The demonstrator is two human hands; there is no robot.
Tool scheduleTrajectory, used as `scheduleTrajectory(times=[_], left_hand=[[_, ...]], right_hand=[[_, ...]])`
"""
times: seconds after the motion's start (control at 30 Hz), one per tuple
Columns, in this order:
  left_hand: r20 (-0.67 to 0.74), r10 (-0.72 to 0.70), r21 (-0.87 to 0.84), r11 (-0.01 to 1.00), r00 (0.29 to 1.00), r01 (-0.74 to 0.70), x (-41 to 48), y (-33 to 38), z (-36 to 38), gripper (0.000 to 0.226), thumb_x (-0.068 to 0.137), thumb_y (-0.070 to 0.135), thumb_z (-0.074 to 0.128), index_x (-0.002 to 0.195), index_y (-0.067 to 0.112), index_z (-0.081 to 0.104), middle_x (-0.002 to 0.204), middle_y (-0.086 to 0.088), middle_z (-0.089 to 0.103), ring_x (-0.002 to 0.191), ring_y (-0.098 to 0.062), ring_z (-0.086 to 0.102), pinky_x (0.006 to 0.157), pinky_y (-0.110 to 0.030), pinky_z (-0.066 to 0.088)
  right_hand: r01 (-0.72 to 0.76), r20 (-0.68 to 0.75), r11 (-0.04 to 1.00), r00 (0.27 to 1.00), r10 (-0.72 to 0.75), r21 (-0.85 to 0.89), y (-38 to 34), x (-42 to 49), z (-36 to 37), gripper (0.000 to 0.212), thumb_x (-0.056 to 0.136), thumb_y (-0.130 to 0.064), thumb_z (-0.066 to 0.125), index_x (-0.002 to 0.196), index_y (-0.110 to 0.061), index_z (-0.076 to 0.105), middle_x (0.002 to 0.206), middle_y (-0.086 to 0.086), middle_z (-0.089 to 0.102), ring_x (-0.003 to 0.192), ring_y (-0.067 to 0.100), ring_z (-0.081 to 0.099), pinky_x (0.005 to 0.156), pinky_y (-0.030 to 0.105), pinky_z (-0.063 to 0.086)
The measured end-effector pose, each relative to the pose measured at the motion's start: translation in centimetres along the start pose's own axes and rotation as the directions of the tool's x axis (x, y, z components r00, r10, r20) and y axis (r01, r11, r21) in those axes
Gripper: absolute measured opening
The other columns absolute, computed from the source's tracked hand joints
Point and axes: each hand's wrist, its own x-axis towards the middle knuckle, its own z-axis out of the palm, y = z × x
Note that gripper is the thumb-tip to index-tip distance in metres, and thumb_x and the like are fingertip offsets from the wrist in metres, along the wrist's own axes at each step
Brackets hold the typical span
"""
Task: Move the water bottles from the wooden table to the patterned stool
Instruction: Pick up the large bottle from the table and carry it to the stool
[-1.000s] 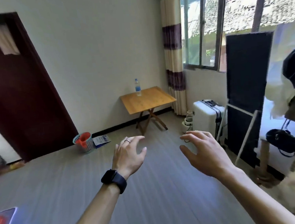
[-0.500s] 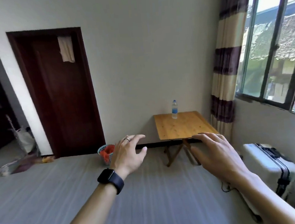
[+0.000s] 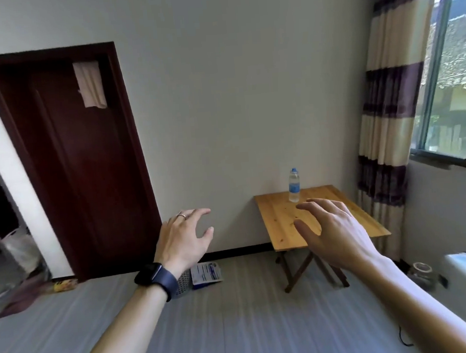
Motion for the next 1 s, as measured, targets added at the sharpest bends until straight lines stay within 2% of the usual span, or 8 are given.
scheduleTrajectory(times=[0.1,0.33,0.5,0.6,0.77,1.0], left_hand=[[0.04,0.003,-0.001,1.0,0.999,-0.003,4.8,-3.1,4.2,0.041,0.09,0.043,0.06,0.13,0.034,0.058,0.131,0.003,0.062,0.124,-0.02,0.055,0.106,-0.04,0.041],[0.169,-0.017,-0.023,1.0,0.985,0.021,14.9,-8.8,16.7,0.042,0.091,0.045,0.058,0.133,0.038,0.054,0.135,0.006,0.058,0.126,-0.02,0.053,0.107,-0.039,0.039],[0.256,-0.094,-0.027,0.994,0.962,0.104,21.5,-12.7,24.8,0.045,0.088,0.049,0.054,0.131,0.037,0.056,0.134,0.004,0.059,0.122,-0.022,0.055,0.105,-0.04,0.041],[0.287,-0.147,-0.014,0.987,0.947,0.157,24.6,-15.1,28.9,0.041,0.09,0.041,0.06,0.13,0.034,0.058,0.132,0.002,0.06,0.123,-0.022,0.054,0.103,-0.036,0.039],[0.371,-0.23,-0.018,0.967,0.9,0.255,28.6,-19.8,35.7,0.04,0.087,0.043,0.059,0.126,0.035,0.059,0.128,0.002,0.06,0.124,-0.022,0.052,0.104,-0.043,0.041],[0.519,-0.218,0.002,0.967,0.826,0.254,37.9,-27.3,46.8,0.041,0.09,0.038,0.062,0.13,0.033,0.058,0.134,0.002,0.059,0.126,-0.024,0.05,0.105,-0.036,0.038]], right_hand=[[-0.039,0.01,0.999,0.999,0.039,0.001,1.4,3.9,4.4,0.044,0.094,-0.058,0.049,0.134,-0.04,0.053,0.143,-0.015,0.05,0.137,0.014,0.036,0.096,0.032,0.046],[-0.1,0.09,0.995,0.991,0.099,0.004,6.8,13.7,16.3,0.045,0.095,-0.059,0.047,0.136,-0.04,0.052,0.145,-0.013,0.048,0.138,0.016,0.034,0.103,0.032,0.041],[-0.148,0.196,0.988,0.971,0.135,0.052,10.8,21.3,25.0,0.046,0.095,-0.056,0.05,0.138,-0.038,0.051,0.145,-0.011,0.048,0.137,0.016,0.034,0.101,0.028,0.036],[-0.162,0.265,0.985,0.954,0.141,0.059,12.9,25.6,30.0,0.047,0.096,-0.056,0.05,0.138,-0.036,0.05,0.145,-0.009,0.048,0.137,0.018,0.034,0.101,0.031,0.037],[-0.227,0.375,0.971,0.909,0.182,0.078,15.7,31.4,38.3,0.045,0.096,-0.052,0.052,0.136,-0.034,0.053,0.143,-0.007,0.051,0.136,0.02,0.035,0.103,0.031,0.035],[-0.332,0.447,0.941,0.853,0.271,0.062,19.0,40.6,50.1,0.043,0.096,-0.051,0.051,0.135,-0.034,0.053,0.141,-0.008,0.052,0.131,0.022,0.039,0.101,0.03,0.035]])
